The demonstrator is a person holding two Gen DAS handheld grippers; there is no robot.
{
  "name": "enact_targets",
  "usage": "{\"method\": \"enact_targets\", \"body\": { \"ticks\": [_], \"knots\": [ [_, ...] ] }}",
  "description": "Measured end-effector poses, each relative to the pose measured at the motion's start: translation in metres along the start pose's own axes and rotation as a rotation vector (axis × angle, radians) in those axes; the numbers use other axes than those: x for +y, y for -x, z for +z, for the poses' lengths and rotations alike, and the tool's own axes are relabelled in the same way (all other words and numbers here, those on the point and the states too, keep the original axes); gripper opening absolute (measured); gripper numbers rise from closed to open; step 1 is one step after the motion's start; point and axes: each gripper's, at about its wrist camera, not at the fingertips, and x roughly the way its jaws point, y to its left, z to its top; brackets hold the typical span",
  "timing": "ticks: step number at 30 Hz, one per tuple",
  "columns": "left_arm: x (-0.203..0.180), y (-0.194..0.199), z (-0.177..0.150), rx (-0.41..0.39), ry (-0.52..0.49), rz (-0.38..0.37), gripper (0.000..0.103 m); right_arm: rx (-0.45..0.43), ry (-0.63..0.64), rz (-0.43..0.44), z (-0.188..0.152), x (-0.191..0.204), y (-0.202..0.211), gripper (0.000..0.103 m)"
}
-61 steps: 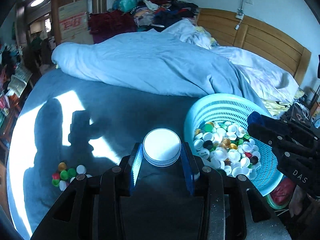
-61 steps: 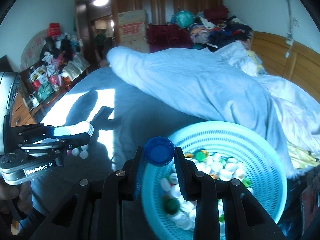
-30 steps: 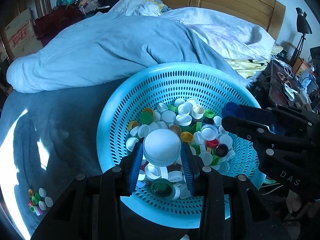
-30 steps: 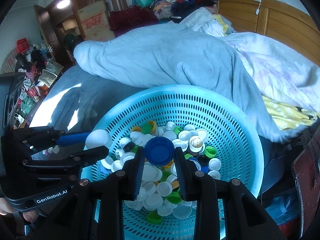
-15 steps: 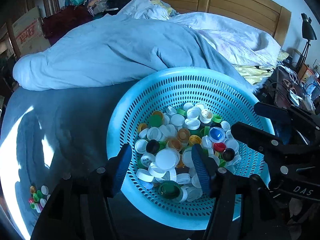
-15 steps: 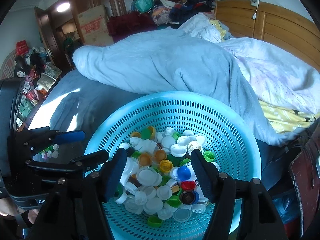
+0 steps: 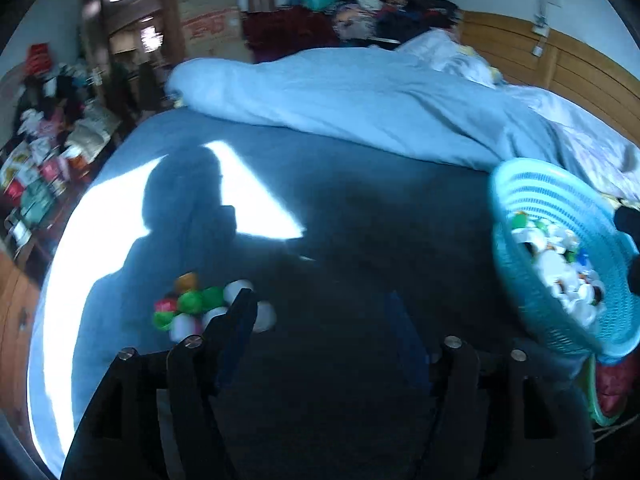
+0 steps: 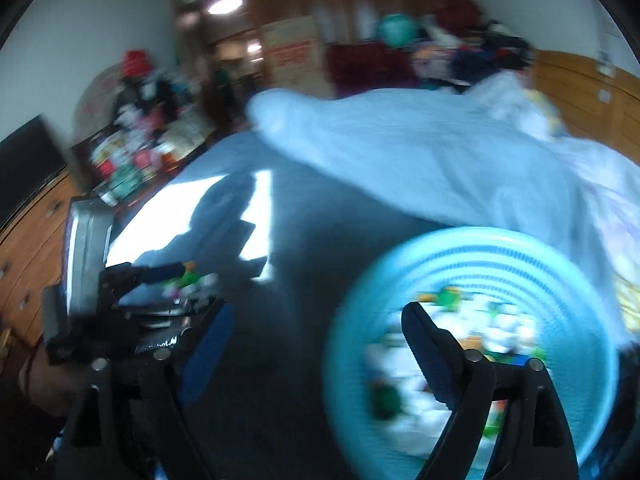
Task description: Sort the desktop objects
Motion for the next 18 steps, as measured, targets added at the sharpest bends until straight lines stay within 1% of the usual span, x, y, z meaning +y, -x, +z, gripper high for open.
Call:
{"method": "enact_targets", "body": {
  "ticks": [2, 3, 4, 6, 8, 9, 11, 13, 15, 16, 17, 18],
  "knots": [
    [0.057, -0.007, -0.023, 0.022, 0.095, 0.095, 0.066, 0.061, 0.104, 0.084, -0.007, 0.048, -0.037, 0.094],
    [0.085, -0.014, -0.035, 0.05, 0.144, 0.138, 0.066, 0.084, 0.146, 0.097, -0.011, 0.066, -0.057, 0.094],
    [0.115, -0.023, -0.048, 0.086, 0.198, 0.175, 0.066, 0.099, 0.16, 0.096, -0.016, 0.076, -0.075, 0.095],
    [0.161, -0.037, -0.067, 0.125, 0.293, 0.25, 0.066, 0.156, 0.133, 0.102, -0.024, 0.082, -0.12, 0.095],
    [0.201, -0.053, -0.079, 0.149, 0.383, 0.281, 0.066, 0.201, 0.094, 0.061, -0.029, 0.075, -0.168, 0.095],
    [0.212, -0.059, -0.079, 0.153, 0.399, 0.296, 0.066, 0.201, 0.081, 0.039, -0.027, 0.07, -0.183, 0.095],
    [0.233, -0.075, -0.076, 0.158, 0.411, 0.346, 0.066, 0.2, 0.045, -0.034, -0.023, 0.056, -0.217, 0.095],
    [0.243, -0.088, -0.071, 0.162, 0.41, 0.371, 0.066, 0.21, -0.009, -0.053, -0.018, 0.048, -0.24, 0.095],
    [0.249, -0.099, -0.067, 0.151, 0.407, 0.39, 0.067, 0.209, -0.021, -0.096, -0.016, 0.047, -0.256, 0.095],
    [0.249, -0.104, -0.067, 0.154, 0.407, 0.387, 0.079, 0.203, -0.008, -0.129, -0.019, 0.049, -0.262, 0.097],
    [0.252, -0.113, -0.072, 0.175, 0.408, 0.383, 0.09, 0.205, -0.005, -0.148, -0.023, 0.048, -0.268, 0.103],
    [0.251, -0.126, -0.079, 0.225, 0.397, 0.395, 0.103, 0.225, -0.013, -0.139, -0.032, 0.046, -0.279, 0.103]
  ]
}}
